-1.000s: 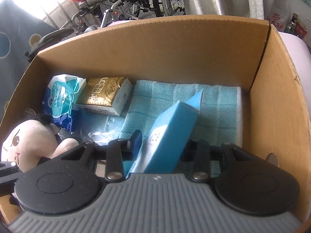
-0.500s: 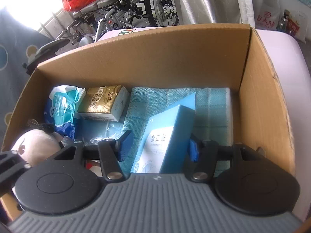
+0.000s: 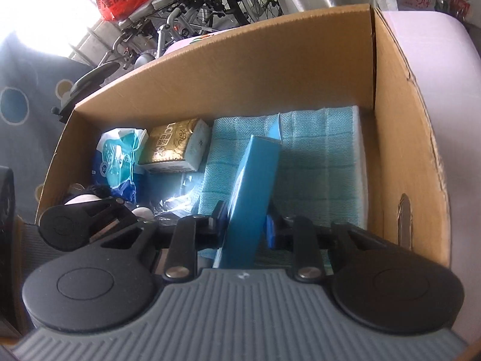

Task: Organize soft objects
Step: 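Open the right gripper and press the bandage box flat beside the swabs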

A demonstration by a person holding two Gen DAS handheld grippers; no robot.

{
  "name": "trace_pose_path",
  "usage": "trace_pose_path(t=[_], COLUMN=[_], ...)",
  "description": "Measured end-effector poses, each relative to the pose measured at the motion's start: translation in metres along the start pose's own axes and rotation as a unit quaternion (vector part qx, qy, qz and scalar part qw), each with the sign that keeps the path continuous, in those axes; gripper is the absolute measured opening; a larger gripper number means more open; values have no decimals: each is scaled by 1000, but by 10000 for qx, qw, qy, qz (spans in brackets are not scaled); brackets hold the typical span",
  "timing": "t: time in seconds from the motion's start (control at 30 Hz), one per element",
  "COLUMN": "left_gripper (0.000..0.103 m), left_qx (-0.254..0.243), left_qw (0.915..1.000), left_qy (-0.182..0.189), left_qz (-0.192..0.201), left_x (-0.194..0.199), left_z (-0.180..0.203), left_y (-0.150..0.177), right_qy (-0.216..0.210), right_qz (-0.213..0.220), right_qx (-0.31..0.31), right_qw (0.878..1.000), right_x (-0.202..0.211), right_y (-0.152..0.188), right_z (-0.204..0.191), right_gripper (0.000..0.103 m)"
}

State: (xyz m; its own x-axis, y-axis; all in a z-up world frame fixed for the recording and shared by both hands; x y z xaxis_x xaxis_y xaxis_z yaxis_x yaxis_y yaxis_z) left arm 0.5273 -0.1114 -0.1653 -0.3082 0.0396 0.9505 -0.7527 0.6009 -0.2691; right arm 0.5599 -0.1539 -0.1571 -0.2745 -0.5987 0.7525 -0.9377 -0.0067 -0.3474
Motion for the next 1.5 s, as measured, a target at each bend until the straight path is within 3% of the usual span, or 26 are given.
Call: trace_pose_path(t=[0.07, 0.1, 0.23, 0.57, 0.73, 0.87, 1.03, 1.07, 1.1, 1.13, 1.17, 1.2, 1.23, 1.5], left_gripper=[103, 103, 103, 103, 103, 103, 103, 103, 103, 103, 103, 103, 103, 103], left_qx=[-583, -711, -474, -757, -819, -833, -870, -868, -872, -871, -872, -872, -874, -870], left_qw=[9977, 9969, 9987, 9968, 9954, 9953, 9941, 9941, 9941, 9941, 9941, 9941, 9941, 9941], left_qy=[-241, -305, -41, 48, 103, 96, 137, 139, 136, 137, 136, 135, 131, 132], left_qz=[-248, -161, -184, 267, 489, 491, 634, 634, 634, 632, 629, 629, 625, 637], left_x=[-12, -11, -19, -19, -18, -21, -21, -21, -22, -19, -17, -16, -16, -13], left_z=[14, 17, 6, -1, 0, -1, -3, -3, -3, -1, 0, 1, 1, 2], left_y=[1, -1, -4, 8, 18, 19, 21, 22, 22, 21, 21, 22, 22, 19], right_qy=[-47, -45, -40, 75, 756, 985, 855, 877, 964, 1094, 1236, 1276, 1275, 1174], right_qz=[-15, -15, -4, -225, -563, -623, -361, -344, -276, -249, -217, -196, -224, -44], right_qx=[-89, -85, -159, -92, 377, 547, 234, 256, 340, 459, 596, 719, 721, 876], right_qw=[9999, 10000, 9999, 9997, 9948, 9917, 9954, 9952, 9944, 9926, 9903, 9890, 9890, 9892], right_x=[-1, -2, 0, -5, 0, 9, 20, 22, 24, 26, 29, 33, 36, 21], right_y=[1, 3, 4, 10, 21, 23, 21, 22, 22, 22, 22, 23, 23, 25], right_z=[0, -1, 2, 1, -7, -12, -14, -14, -15, -15, -14, -11, -8, -7], right_gripper=[22, 22, 23, 30, 56, 59, 64, 64, 54, 35, 30, 13, 3, 4])
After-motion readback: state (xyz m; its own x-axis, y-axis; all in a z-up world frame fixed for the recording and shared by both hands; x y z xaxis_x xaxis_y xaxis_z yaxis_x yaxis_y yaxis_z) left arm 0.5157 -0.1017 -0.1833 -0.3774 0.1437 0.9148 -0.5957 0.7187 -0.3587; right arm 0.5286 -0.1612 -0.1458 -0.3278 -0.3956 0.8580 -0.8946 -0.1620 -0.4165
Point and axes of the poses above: each gripper's, at about its wrist camera, not at the fingertips, and x roughly against the way its jaws point, z to its right, y to its underside, the point moved 7 cm from there along -x, roughly the way its jaws point, and after that the axes turned 10 degrees about -y, right-handed, at the moved point
